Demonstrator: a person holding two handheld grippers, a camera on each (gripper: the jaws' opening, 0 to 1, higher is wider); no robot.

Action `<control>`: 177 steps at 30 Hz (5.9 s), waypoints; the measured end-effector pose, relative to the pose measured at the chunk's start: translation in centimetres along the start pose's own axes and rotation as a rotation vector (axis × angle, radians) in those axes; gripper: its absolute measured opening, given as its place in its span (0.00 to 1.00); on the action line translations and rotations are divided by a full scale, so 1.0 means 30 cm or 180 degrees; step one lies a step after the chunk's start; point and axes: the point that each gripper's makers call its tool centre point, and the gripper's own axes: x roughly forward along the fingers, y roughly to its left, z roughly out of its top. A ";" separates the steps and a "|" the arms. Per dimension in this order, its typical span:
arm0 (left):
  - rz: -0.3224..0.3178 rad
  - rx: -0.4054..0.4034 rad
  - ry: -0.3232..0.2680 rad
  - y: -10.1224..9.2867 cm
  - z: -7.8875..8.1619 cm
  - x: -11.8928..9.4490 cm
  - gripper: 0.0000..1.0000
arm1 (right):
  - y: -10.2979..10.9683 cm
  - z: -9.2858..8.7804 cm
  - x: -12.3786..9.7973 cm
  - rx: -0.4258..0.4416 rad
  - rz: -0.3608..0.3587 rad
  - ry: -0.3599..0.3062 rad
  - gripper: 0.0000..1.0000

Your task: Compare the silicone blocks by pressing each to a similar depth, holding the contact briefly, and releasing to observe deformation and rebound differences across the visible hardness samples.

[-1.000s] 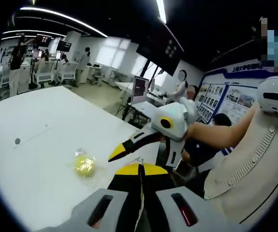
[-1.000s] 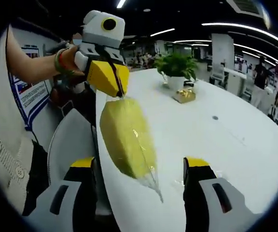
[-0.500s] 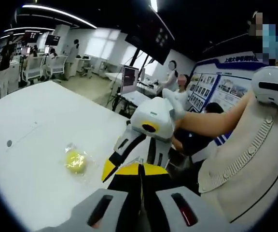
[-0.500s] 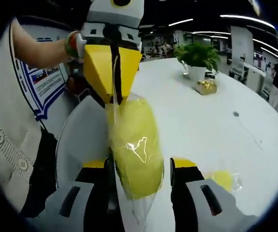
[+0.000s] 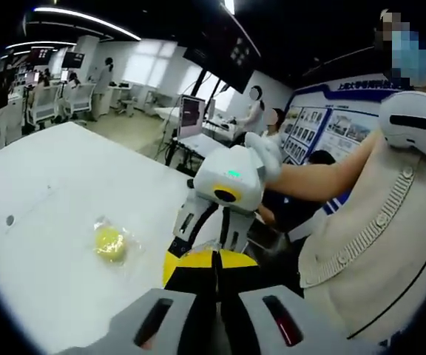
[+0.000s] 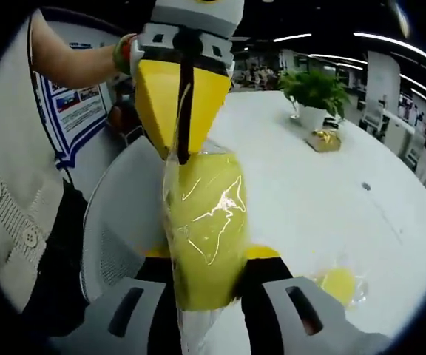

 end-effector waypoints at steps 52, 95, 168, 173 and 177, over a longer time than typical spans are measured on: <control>0.0084 -0.0240 0.0016 0.005 -0.021 -0.003 0.00 | -0.005 0.000 0.013 -0.0148 -0.0258 0.0002 0.19; 0.0332 -0.0717 -0.0212 0.171 -0.101 -0.017 0.00 | -0.057 -0.031 -0.261 0.0698 -0.1695 -0.1000 0.73; 0.2050 -0.1811 -0.0648 1.062 -0.457 -0.243 0.39 | -0.099 -0.213 -0.238 0.1821 -0.1832 -0.0581 0.67; 0.2158 -0.1401 -0.0716 0.907 -0.370 -0.293 0.45 | -0.085 -0.169 -0.242 0.1725 -0.1837 -0.0744 0.67; 0.2143 -0.1205 -0.0796 0.754 -0.331 -0.303 0.46 | -0.071 -0.134 -0.239 0.1645 -0.1808 -0.0903 0.66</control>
